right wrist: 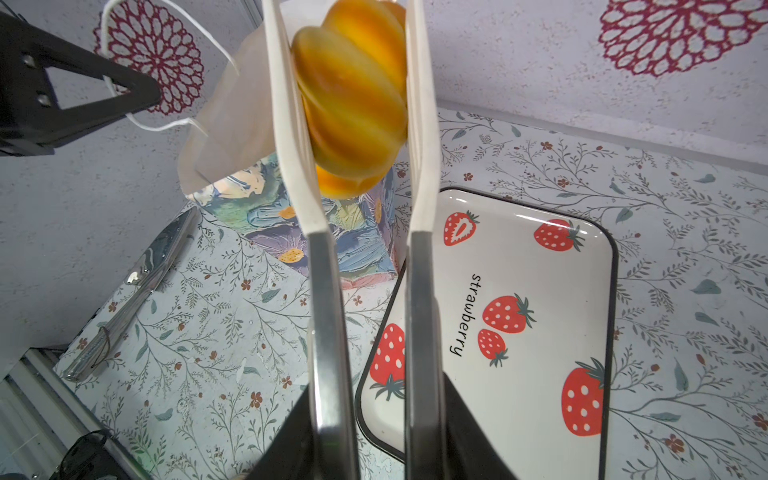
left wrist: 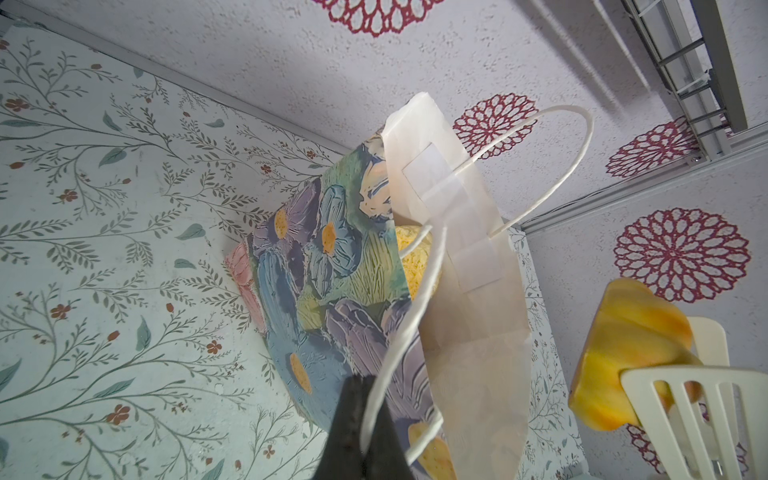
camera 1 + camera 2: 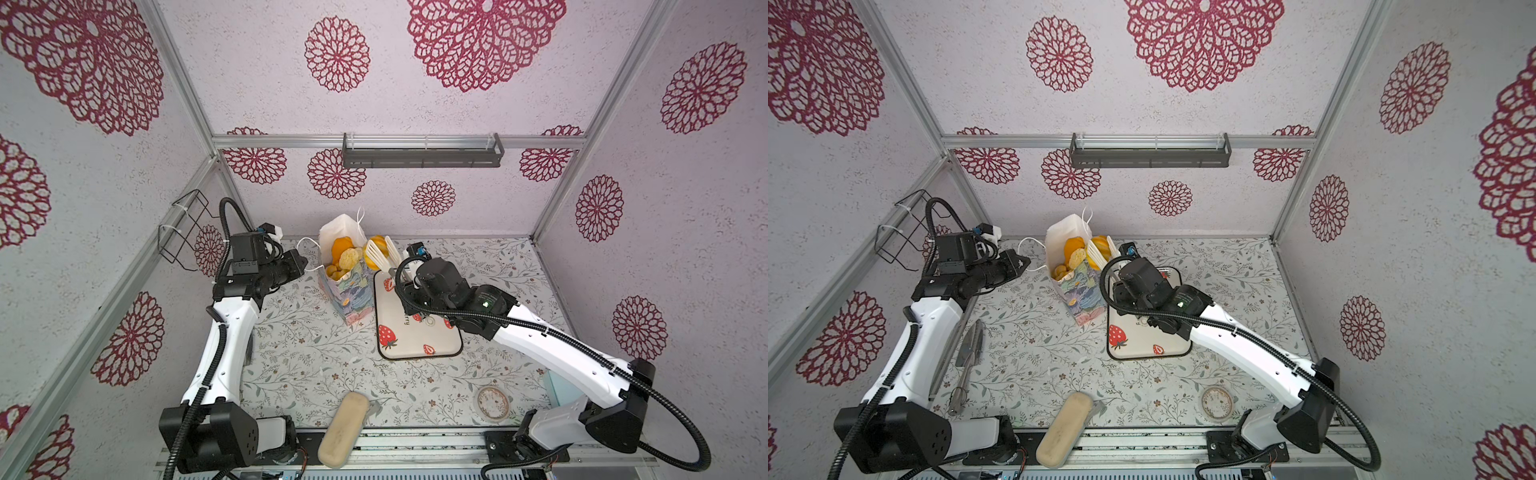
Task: Place the fake bread into the paper bag
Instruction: 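Lift the croissant with the right tongs and carry it toward the bag, then lower the croissant into the bag held by the left gripper and open the tongs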
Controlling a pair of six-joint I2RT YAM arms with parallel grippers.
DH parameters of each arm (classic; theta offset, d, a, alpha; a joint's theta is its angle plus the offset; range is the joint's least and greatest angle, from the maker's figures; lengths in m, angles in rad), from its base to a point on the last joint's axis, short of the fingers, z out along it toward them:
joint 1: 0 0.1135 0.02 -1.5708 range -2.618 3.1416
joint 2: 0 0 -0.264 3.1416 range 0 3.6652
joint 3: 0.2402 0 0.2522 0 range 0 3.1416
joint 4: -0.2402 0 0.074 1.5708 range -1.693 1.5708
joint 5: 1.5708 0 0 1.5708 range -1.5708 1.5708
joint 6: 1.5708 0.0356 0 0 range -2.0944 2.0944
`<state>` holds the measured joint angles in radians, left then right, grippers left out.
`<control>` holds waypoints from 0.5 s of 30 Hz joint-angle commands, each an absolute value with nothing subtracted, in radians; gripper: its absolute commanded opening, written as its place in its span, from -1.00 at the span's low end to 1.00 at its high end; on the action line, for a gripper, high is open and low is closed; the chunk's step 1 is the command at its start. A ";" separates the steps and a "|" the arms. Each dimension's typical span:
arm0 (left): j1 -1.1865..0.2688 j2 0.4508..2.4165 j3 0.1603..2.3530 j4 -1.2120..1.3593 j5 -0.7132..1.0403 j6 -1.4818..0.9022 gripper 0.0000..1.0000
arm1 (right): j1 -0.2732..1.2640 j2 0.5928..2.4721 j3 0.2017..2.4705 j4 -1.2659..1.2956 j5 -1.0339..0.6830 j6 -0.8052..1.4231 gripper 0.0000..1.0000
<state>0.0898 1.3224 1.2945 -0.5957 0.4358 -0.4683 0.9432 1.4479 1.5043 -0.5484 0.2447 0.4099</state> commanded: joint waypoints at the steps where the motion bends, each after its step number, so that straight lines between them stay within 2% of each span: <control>1: 0.097 1.318 1.285 -0.578 0.436 -0.471 -1.00 | 0.948 1.455 1.572 -0.479 0.225 0.382 -0.21; 15: 0.097 1.313 1.287 -0.583 0.426 -0.466 -1.00 | 0.960 1.560 1.691 -0.440 0.187 0.372 -0.21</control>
<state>0.0898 1.3224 1.2945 -0.5961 0.4324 -0.4679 0.9565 1.5616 1.6291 -0.5182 0.1928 0.3923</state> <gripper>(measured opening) 0.046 0.398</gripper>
